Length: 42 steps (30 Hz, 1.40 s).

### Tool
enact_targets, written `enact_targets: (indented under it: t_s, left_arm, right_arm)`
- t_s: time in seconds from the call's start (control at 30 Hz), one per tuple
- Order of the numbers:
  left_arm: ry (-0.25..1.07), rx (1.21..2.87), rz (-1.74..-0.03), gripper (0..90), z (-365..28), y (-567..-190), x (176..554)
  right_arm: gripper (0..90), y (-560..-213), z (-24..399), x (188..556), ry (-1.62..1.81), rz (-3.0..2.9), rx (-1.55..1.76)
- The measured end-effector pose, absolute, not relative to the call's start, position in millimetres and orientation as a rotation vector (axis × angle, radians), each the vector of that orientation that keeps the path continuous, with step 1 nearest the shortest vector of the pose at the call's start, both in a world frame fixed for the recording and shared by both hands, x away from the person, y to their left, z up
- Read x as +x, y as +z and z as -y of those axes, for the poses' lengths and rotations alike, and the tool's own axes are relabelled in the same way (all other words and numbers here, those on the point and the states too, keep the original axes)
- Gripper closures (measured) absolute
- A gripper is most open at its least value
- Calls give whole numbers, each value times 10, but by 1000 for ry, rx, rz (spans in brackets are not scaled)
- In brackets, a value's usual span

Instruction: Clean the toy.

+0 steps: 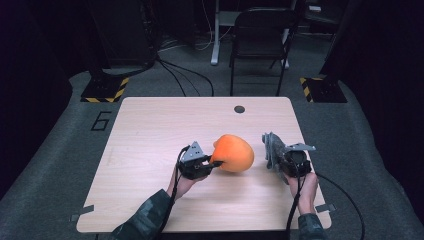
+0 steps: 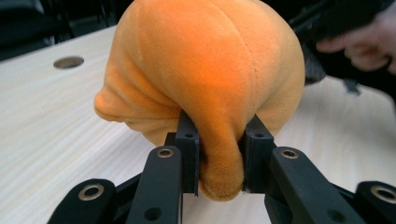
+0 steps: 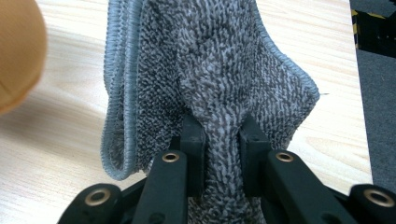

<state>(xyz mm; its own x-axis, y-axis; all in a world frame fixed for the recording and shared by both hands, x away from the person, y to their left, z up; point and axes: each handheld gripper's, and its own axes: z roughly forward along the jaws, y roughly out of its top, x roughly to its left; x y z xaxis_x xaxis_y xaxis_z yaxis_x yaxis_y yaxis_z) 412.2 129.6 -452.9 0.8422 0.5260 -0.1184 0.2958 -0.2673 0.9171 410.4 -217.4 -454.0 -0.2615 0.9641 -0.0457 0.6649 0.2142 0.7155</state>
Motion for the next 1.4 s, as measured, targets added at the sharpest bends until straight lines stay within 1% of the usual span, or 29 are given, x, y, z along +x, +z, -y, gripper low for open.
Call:
enact_targets:
  t_s: [0.03,0.1,0.17,0.23,0.3,0.37,0.4,0.57,0.67,0.73,0.77,0.87,0.9,0.93,0.97,1.03,1.1,1.13,1.2,1.3,1.4]
  left_arm:
    - [250,1871,-617,734,-1296,-4529,4122]
    - [193,1857,-699,733,-1327,-4442,4112]
    - [187,1865,-729,732,-1333,-4409,4098]
    - [128,1866,-762,731,-1341,-4406,4109]
    - [113,1869,-771,729,-1342,-4414,4117]
    - [53,1872,-814,728,-1324,-4500,4150]
    - [53,1872,-814,727,-1324,-4500,4150]
    - [-27,1906,-894,718,-1284,-4791,4276]
    - [-37,1904,-898,717,-1286,-4808,4288]
    - [-32,1899,-901,713,-1288,-4796,4283]
    - [-35,1902,-900,711,-1288,-4799,4284]
    - [-33,1900,-898,708,-1286,-4806,4284]
    - [-33,1900,-898,707,-1286,-4806,4284]
    - [-30,1903,-896,707,-1286,-4808,4284]
    - [-32,1900,-902,706,-1284,-4808,4278]
    - [-28,1912,-889,706,-1286,-4809,4275]
    - [-27,1902,-898,706,-1264,-4812,4258]
    - [-27,1902,-898,706,-1264,-4812,4258]
    - [-29,1909,-897,706,-1254,-4832,4256]
    - [-25,1906,-891,705,-1255,-4841,4264]
    - [-23,1912,-883,702,-1246,-4850,4259]
  right_arm:
    - [762,-4534,2162,4102,800,-2003,1504]
    - [763,-4527,2150,4100,806,-2006,1490]
    - [763,-4513,2130,4095,807,-2011,1478]
    - [763,-4497,2103,4088,808,-2010,1480]
    - [763,-4491,2091,4084,809,-2010,1477]
    - [763,-4473,2057,4072,810,-2018,1460]
    - [763,-4473,2057,4072,810,-2018,1460]
    - [763,-4411,1962,4041,819,-2022,1438]
    - [763,-4341,1905,4019,838,-2025,1396]
    - [762,-4216,1794,3964,873,-2034,1353]
    - [762,-4098,1649,3898,917,-2049,1304]
    - [761,-3952,1367,3795,986,-2080,1224]
    - [761,-3952,1367,3795,986,-2080,1224]
    - [760,-3914,1256,3761,998,-2096,1187]
    - [760,-3896,1005,3716,1024,-2133,1109]
    - [759,-3945,837,3714,1009,-2169,1083]
    - [755,-4064,705,3761,975,-2208,1079]
    - [755,-4064,705,3761,975,-2208,1079]
    - [754,-4185,632,3790,928,-2223,1062]
    - [755,-4194,636,3797,879,-2219,1035]
    - [755,-4219,738,3835,849,-2195,1068]
